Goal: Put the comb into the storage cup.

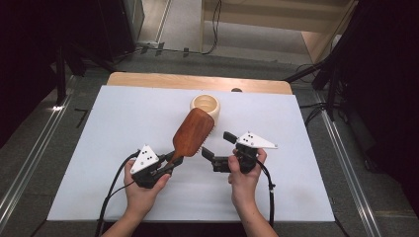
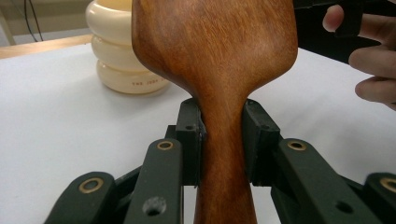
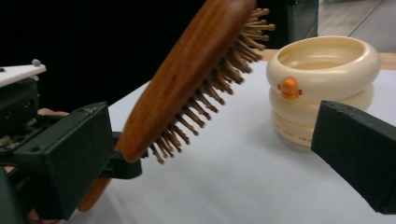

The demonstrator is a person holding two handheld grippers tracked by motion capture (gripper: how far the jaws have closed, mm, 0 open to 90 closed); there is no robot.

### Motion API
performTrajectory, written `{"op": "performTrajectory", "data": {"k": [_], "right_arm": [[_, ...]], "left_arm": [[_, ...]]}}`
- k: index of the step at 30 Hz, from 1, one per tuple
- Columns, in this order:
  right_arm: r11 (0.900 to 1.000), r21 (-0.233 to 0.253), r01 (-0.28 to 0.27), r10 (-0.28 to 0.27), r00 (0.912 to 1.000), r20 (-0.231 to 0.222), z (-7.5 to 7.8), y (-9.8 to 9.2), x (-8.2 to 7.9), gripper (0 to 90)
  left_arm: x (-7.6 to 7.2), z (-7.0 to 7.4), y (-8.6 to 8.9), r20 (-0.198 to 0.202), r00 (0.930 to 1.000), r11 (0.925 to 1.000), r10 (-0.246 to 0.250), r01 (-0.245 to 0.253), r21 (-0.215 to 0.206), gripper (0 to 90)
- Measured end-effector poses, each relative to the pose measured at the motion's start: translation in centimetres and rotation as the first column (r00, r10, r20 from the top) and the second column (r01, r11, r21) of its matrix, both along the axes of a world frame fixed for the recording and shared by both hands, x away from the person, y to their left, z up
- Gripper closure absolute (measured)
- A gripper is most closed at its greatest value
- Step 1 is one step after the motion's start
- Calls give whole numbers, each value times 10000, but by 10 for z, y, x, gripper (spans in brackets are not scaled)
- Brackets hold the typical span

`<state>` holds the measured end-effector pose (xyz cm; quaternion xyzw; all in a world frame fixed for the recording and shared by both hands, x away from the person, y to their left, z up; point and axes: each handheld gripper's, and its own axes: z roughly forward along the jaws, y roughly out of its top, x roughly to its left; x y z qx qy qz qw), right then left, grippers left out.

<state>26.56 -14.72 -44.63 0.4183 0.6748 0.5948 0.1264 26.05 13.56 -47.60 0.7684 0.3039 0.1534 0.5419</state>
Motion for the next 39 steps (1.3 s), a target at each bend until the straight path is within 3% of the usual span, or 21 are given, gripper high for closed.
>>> {"op": "performTrajectory", "data": {"k": [5, 12, 22, 37, 39], "right_arm": [[9996, 248, -169, 175, 9995, -247, -1, 3, 0, 0], [9997, 132, -186, 191, 9993, -320, -1, 9, 0, 0], [9986, 407, -329, 359, 9965, -752, -6, 16, 2, 0], [9944, 922, -522, 630, 9908, -1193, -8, 20, 5, 0], [9928, 1062, -549, 677, 9904, -1202, -8, 20, 4, 61]], "left_arm": [[-3, -2, -5, 51, 9999, 9999, -105, 105, 15, 721], [-7, -4, -11, 135, 9995, 9996, -282, 283, -23, 721], [-14, -7, -19, 245, 9974, 9977, -674, 675, -59, 721], [-23, -7, -25, 754, 9910, 9935, -1102, 1120, -199, 720], [-24, -7, -26, 815, 9897, 9927, -1177, 1194, -163, 720]]}}
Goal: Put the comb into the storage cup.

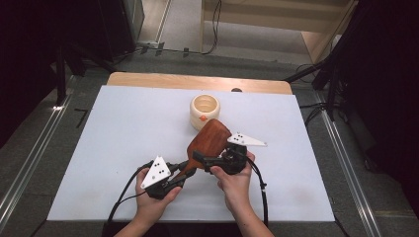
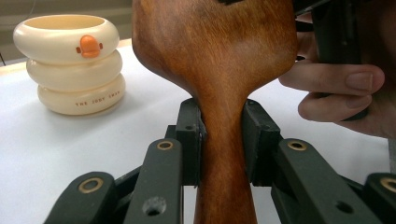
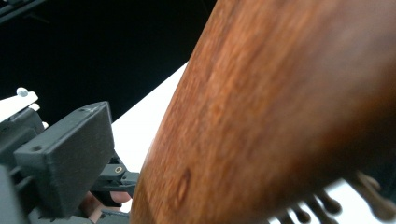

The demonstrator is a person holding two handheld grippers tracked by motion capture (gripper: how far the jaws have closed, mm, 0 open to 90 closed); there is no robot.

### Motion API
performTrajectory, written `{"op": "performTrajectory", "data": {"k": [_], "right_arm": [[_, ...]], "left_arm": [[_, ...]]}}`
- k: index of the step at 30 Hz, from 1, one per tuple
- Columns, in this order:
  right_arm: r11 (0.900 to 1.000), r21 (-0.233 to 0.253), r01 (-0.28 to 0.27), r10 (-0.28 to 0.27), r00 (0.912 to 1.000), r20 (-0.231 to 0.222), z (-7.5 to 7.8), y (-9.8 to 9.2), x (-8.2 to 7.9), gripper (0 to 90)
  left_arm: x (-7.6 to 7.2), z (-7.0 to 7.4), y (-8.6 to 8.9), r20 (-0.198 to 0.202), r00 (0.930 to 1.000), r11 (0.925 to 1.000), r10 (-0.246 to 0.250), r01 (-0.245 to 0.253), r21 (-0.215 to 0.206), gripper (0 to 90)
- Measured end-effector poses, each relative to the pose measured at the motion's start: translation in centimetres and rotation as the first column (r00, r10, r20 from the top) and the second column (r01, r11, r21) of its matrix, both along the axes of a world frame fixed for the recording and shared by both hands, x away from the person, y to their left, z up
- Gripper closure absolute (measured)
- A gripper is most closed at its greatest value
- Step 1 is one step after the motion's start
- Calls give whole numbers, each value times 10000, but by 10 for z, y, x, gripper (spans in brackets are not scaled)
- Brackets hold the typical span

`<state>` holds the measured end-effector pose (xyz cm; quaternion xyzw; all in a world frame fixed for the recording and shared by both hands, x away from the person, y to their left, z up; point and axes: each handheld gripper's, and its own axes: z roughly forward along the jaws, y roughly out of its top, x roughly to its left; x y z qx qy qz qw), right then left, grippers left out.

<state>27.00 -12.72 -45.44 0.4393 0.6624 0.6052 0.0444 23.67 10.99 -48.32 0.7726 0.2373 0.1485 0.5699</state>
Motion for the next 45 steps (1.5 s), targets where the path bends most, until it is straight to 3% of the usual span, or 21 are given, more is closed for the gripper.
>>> {"op": "performTrajectory", "data": {"k": [9, 13, 15, 27, 35, 39, 45], "right_arm": [[9986, 522, 109, -102, 9999, -133, -1, -2, 0, 173], [9975, 688, 163, -146, 9996, -256, -1, -2, -1, 248], [9959, 897, 89, -61, 9995, -316, -3, -2, 0, 337], [9861, 1620, -359, 462, 9971, -603, -6, -6, 0, 438], [9875, 1332, -844, 887, 9957, -270, -2, -5, -3, 489], [9905, 1057, -879, 900, 9958, -149, -1, -5, -3, 495], [9949, 719, -714, 705, 9974, 154, 3, -7, -5, 495]], "left_arm": [[0, -1, -1, 76, 10000, 10000, 0, 0, 17, 720], [-1, -1, -1, 146, 9999, 10000, 5, -6, 47, 720], [-1, 0, 0, 161, 9999, 10000, 10, -10, 21, 720], [1, -3, -1, 38, 9998, 9998, -184, 184, 11, 719], [4, -3, -1, -257, 9984, 9987, -513, 511, -82, 713], [3, -2, -1, -245, 9984, 9986, -503, 498, -194, 624], [6, -1, 3, -538, 9975, 9983, -468, 448, -372, 392]]}}
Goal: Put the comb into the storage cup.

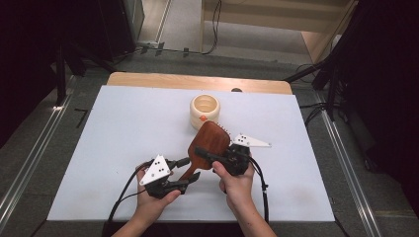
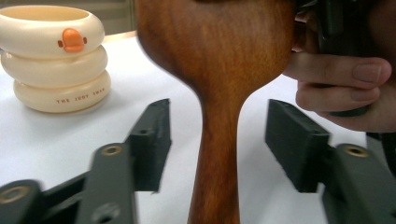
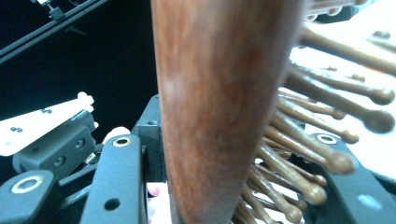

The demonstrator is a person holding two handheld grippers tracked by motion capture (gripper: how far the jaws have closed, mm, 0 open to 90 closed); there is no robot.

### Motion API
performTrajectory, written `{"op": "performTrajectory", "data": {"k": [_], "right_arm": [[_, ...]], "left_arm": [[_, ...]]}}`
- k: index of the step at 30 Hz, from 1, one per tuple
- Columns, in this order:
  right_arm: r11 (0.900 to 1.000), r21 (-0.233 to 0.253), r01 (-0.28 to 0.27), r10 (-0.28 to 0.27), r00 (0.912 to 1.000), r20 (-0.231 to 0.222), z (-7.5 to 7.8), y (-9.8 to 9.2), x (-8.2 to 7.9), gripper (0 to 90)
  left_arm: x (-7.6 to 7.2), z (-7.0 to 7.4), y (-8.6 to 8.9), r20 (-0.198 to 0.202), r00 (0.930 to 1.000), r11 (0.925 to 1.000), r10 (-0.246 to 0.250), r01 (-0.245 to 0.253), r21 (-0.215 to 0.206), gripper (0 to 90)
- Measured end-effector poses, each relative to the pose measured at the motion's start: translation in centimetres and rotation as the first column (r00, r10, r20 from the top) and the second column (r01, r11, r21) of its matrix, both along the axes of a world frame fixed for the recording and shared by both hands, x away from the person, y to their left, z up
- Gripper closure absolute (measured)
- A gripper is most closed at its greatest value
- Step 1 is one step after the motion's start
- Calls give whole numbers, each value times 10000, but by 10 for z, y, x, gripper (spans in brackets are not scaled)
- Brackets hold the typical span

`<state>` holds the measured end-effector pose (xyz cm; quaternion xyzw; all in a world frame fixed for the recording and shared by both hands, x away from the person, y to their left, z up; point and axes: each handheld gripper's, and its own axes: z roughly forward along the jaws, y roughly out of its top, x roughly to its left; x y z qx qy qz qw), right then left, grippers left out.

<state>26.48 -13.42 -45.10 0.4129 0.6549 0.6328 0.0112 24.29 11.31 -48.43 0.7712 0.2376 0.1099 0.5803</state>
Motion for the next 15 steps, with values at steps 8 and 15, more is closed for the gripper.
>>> {"op": "performTrajectory", "data": {"k": [8, 15], "right_arm": [[9991, -191, 374, -366, 9984, 420, 6, -9, -1, 495], [9977, -189, 649, -637, 9961, 605, 10, -16, -2, 493]], "left_arm": [[2, 2, 6, -67, 10000, 10000, 5, -5, 24, 172], [4, 5, 14, 9, 9998, 9995, 191, -191, -233, 72]]}}
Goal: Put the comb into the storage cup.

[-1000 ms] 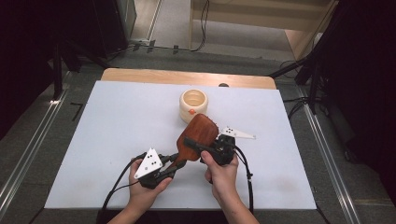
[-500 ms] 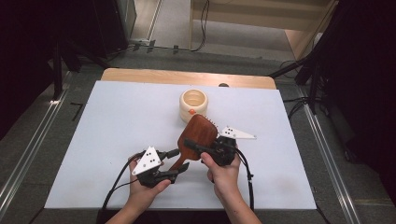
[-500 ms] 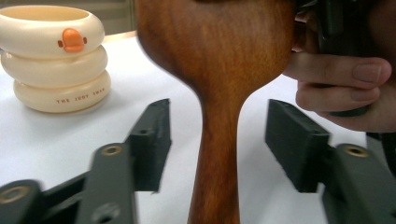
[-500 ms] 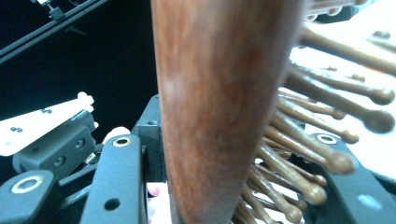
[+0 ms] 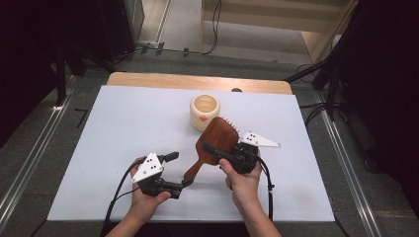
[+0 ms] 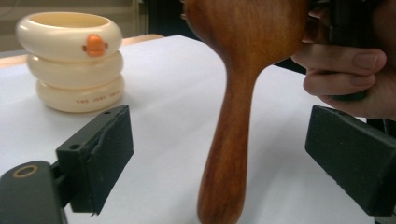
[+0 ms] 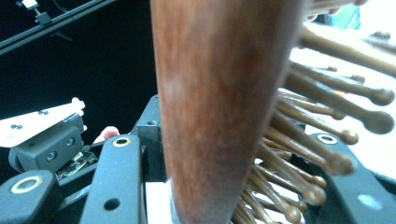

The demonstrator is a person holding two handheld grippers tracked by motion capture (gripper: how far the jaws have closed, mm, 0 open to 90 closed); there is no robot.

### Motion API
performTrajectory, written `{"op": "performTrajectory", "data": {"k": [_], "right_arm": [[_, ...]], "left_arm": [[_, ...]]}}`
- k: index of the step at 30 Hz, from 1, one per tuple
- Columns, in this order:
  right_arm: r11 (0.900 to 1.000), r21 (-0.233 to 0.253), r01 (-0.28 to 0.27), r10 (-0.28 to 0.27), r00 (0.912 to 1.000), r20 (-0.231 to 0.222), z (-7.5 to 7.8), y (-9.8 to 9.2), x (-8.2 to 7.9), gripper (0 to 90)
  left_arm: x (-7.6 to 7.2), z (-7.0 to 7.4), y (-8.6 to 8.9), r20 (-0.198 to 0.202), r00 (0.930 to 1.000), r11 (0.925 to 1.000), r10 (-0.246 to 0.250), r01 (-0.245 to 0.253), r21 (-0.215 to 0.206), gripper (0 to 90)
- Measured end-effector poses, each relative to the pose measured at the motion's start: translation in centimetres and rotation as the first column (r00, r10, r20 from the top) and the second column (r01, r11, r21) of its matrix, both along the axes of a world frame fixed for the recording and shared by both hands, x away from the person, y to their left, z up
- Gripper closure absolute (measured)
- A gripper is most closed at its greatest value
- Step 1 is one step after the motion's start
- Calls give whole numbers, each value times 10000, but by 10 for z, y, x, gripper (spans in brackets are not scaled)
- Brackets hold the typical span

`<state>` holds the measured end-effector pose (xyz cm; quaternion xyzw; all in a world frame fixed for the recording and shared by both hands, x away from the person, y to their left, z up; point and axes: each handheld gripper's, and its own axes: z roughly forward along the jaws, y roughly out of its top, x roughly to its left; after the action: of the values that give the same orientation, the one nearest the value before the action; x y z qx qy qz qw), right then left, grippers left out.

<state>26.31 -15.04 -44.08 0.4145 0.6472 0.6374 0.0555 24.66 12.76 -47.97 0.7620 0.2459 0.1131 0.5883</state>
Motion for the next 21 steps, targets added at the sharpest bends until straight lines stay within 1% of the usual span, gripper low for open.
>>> {"op": "performTrajectory", "data": {"k": [1, 2, 3, 4, 5, 6, 7, 8, 9, 10, 13, 15, 17, 21], "right_arm": [[10000, 29, 45, -45, 10000, 13, 0, -1, 0, 493], [10000, 36, 68, -68, 10000, 17, 1, -2, 0, 493], [9999, 21, 102, -102, 9999, 39, 1, -3, 0, 493], [9999, 42, 134, -134, 9999, 62, 1, -4, 0, 493], [9999, 42, 134, -134, 9999, 62, 1, -4, 0, 493], [9999, 16, 169, -170, 9998, 101, 2, -5, 0, 493], [9998, 6, 181, -181, 9998, 115, 2, -5, 0, 493], [9998, -39, 219, -219, 9996, 180, 4, -6, -1, 494], [9998, -39, 219, -219, 9996, 180, 4, -6, -1, 494], [9997, -44, 257, -256, 9994, 233, 4, -7, -1, 493], [9996, -64, 270, -268, 9993, 277, 6, -8, -1, 494], [9994, -105, 340, -336, 9989, 336, 6, -9, -1, 494], [9994, -98, 343, -340, 9988, 347, 7, -9, -1, 493], [9991, -100, 404, -401, 9986, 360, 8, -11, -1, 493]], "left_arm": [[1, 1, 4, 24, 9999, 9998, 134, -134, -120, 51], [1, 2, 6, 42, 9998, 9997, 205, -204, -134, 24], [1, 3, 8, 144, 9995, 9995, 298, -297, -72, 4], [1, 3, 10, 301, 9981, 9985, 547, -545, -58, 0], [1, 3, 10, 301, 9981, 9985, 547, -545, -58, 0], [0, 4, 12, 459, 9950, 9961, 883, -884, -4, 0], [0, 4, 15, 573, 9922, 9939, 1104, -1104, -43, 0], [3, 5, 21, 532, 9911, 9925, 1219, -1213, -155, 0], [3, 5, 21, 532, 9911, 9925, 1219, -1213, -155, 0], [5, 5, 27, 495, 9901, 9912, 1314, -1306, -203, 0], [6, 5, 32, 494, 9897, 9908, 1347, -1340, -173, 0], [8, 5, 39, 480, 9881, 9891, 1464, -1454, -234, 0], [8, 6, 45, 501, 9864, 9876, 1568, -1562, -163, 0], [9, 4, 56, 438, 9838, 9847, 1741, -1735, -170, 0]]}}
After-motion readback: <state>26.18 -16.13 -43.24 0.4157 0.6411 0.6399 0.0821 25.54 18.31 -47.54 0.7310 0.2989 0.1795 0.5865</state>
